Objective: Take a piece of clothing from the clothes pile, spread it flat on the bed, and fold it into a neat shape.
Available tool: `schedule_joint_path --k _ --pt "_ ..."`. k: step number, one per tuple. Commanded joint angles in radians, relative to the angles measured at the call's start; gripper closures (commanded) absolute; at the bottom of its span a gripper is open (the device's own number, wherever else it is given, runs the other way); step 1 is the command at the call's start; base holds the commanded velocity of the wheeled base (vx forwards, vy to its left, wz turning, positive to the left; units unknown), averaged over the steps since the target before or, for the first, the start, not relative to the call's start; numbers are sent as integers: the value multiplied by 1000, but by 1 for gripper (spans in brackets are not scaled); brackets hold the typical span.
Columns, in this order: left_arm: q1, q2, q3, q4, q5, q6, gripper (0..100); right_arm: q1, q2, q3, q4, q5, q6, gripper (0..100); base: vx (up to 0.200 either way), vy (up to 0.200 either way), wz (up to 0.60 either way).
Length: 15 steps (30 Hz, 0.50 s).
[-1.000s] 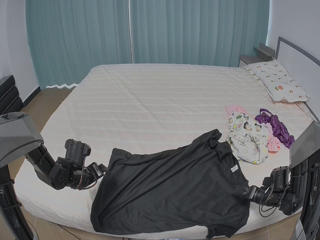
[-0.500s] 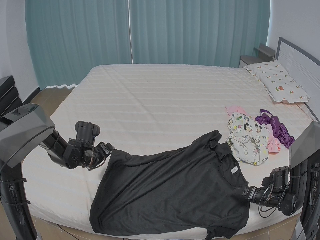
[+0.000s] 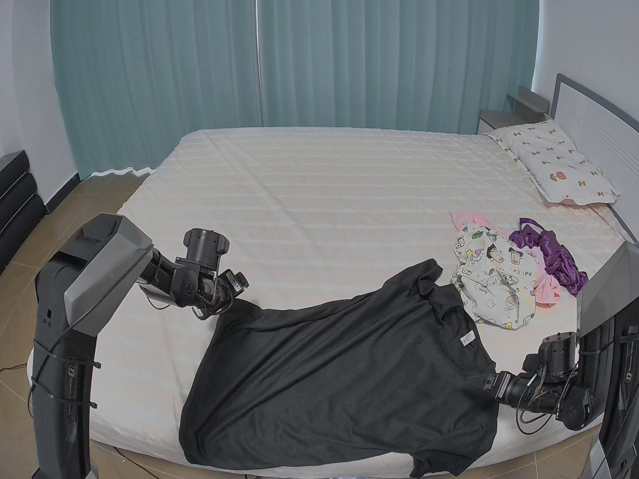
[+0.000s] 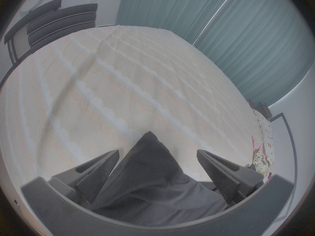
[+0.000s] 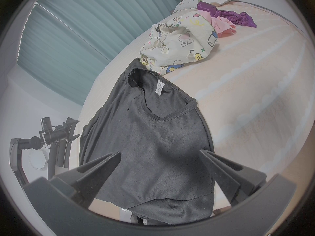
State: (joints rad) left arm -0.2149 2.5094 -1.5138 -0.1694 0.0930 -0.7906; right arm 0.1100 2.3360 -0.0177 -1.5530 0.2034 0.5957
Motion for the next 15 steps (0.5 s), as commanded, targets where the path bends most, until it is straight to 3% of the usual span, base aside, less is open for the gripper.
schedule_joint_path --k 1,15 --pt "-1 72 -29 1 -1 5 100 0 -1 18 -15 1 -1 0 0 0 0" --pt "65 66 -98 1 45 -12 100 0 0 18 -15 1 1 0 0 0 0"
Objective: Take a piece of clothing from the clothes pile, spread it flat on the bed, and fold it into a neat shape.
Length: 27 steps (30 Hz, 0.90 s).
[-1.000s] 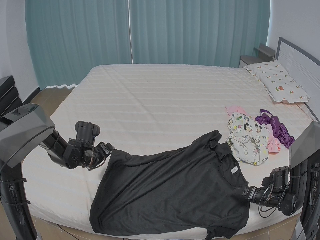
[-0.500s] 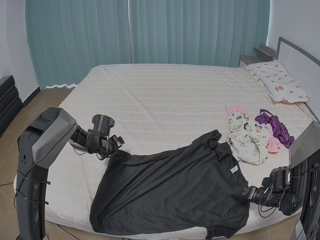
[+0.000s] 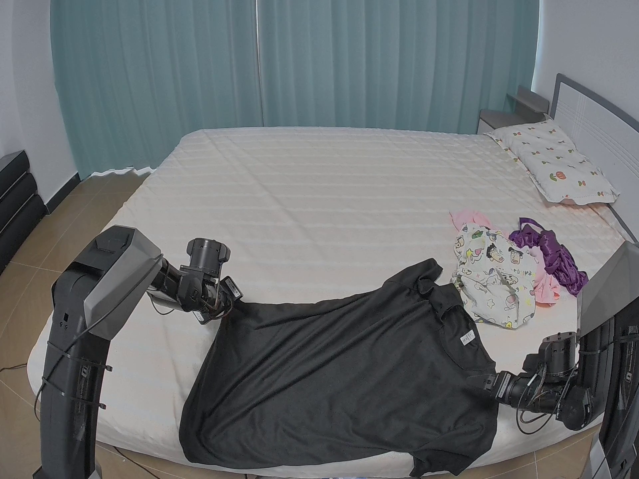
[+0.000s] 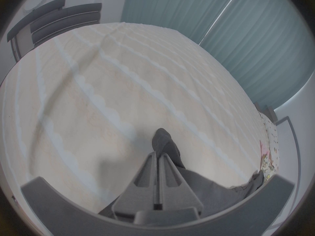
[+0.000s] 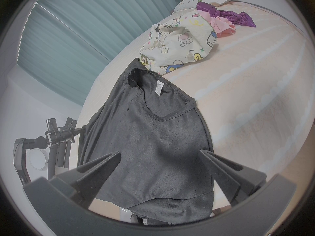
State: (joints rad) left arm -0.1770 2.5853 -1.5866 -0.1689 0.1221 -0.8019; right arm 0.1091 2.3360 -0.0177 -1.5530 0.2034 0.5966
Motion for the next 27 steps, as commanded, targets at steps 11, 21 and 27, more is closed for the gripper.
schedule_joint_path --k 11,21,27 --pt "71 16 -107 2 34 7 100 1 -4 18 -15 1 6 0 0 0 0" --pt "128 39 -210 69 34 13 100 3 -18 18 -15 1 26 0 0 0 0" --pt "140 52 -219 80 34 15 100 1 -23 7 -15 1 26 0 0 0 0"
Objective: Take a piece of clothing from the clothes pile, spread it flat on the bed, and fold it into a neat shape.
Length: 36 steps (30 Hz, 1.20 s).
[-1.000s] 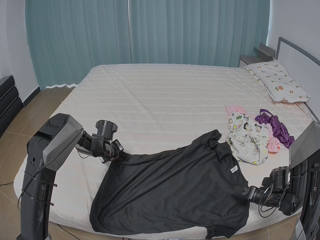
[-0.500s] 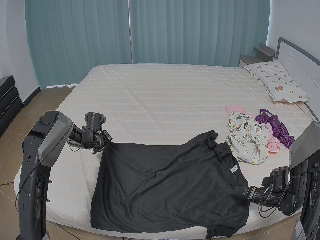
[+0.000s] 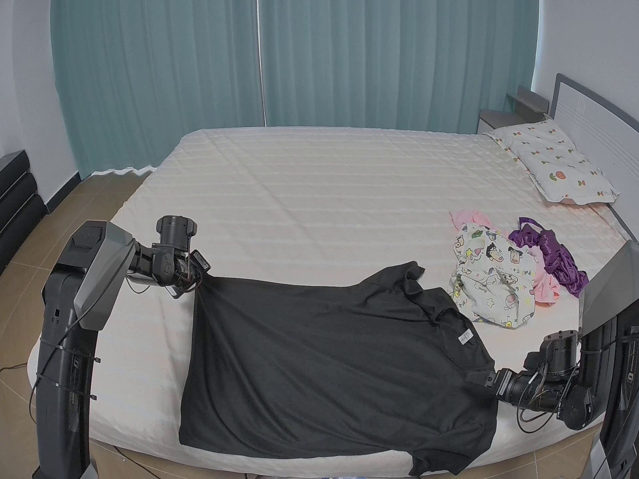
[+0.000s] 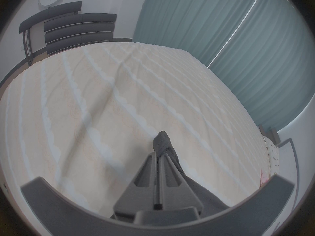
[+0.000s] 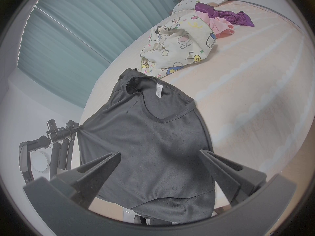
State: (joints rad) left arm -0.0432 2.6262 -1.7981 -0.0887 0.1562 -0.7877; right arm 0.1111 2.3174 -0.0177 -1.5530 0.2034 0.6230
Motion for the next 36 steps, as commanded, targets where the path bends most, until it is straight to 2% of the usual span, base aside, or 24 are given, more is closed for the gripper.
schedule_joint_path --k 1,3,4,10,12,16,20,22,24,28,30,33,36 --pt "6 11 -7 0 0 -1 100 -1 -7 7 -15 1 0 0 0 0 0" --pt "6 9 -10 0 -1 -8 100 -1 -21 -2 -15 1 1 0 0 0 0" --pt "5 3 -6 1 -4 -12 0 -1 -29 -15 -15 1 6 0 0 0 0" --pt "3 -64 26 83 -24 -48 0 30 -76 -139 1 -24 100 0 0 0 0" --pt "3 -110 63 87 -60 -84 0 44 -64 -196 13 -50 109 0 0 0 0" --pt "0 -239 227 75 -165 -111 0 67 -36 -364 105 -113 113 0 0 0 0" --pt "-34 -322 421 -9 -195 -147 0 107 -24 -608 366 -190 149 0 0 0 0" --pt "-57 -353 520 -95 -205 -222 0 131 -13 -740 488 -196 208 0 0 0 0" --pt "-70 -370 602 -157 -216 -259 0 145 2 -832 590 -197 233 0 0 0 0" --pt "-89 -391 760 -272 -227 -288 0 156 30 -1015 743 -231 222 0 0 0 0" --pt "-93 -394 816 -335 -250 -338 0 157 36 -1101 812 -231 208 0 0 0 0" --pt "-92 -396 850 -421 -271 -400 0 167 85 -1260 942 -240 152 0 0 0 0" --pt "-92 -410 876 -433 -273 -401 0 171 132 -1357 1002 -277 121 0 0 0 0"
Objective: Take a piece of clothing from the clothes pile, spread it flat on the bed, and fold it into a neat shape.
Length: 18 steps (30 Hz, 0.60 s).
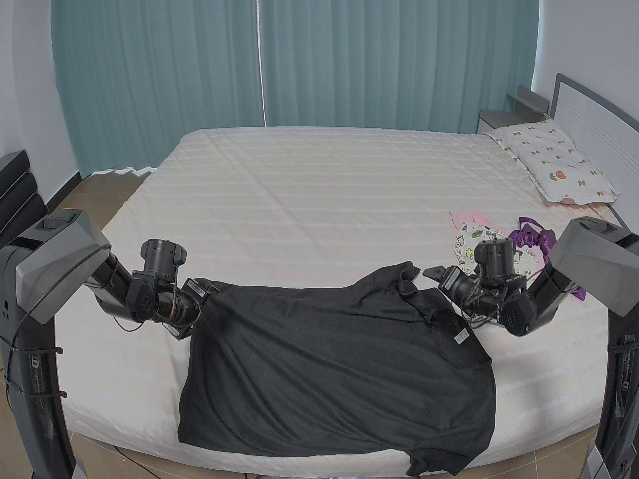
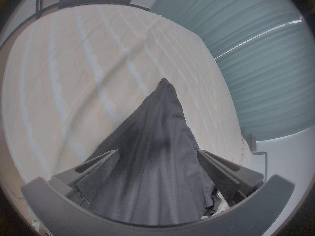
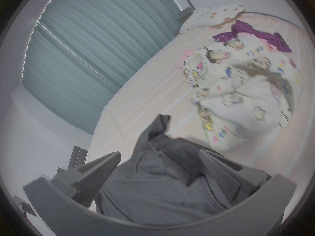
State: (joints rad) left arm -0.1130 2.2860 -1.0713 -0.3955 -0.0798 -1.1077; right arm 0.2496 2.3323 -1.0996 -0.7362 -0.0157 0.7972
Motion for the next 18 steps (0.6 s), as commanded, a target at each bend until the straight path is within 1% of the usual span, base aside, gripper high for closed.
schedule_joint_path --k 1,3,4,6,10,12,13,18 --pt "-22 -71 163 -129 -38 -80 0 33 140 -306 201 -72 -73 0 0 0 0" --pt "-22 -71 168 -129 -38 -78 0 33 153 -318 207 -76 -84 0 0 0 0" --pt "-22 -72 175 -131 -38 -75 0 31 211 -376 233 -92 -161 0 0 0 0" --pt "-22 -74 178 -129 -40 -77 0 30 263 -441 261 -132 -231 0 0 0 0" --pt "-22 -75 186 -131 -40 -77 0 31 323 -551 319 -153 -245 0 0 0 0" --pt "-22 -75 188 -131 -40 -77 0 31 328 -559 325 -155 -245 0 0 0 0" --pt "-22 -75 191 -135 -40 -77 0 34 355 -615 359 -164 -242 0 0 0 0" --pt "-24 -75 209 -172 -38 -75 0 42 380 -634 366 -171 -251 0 0 0 0"
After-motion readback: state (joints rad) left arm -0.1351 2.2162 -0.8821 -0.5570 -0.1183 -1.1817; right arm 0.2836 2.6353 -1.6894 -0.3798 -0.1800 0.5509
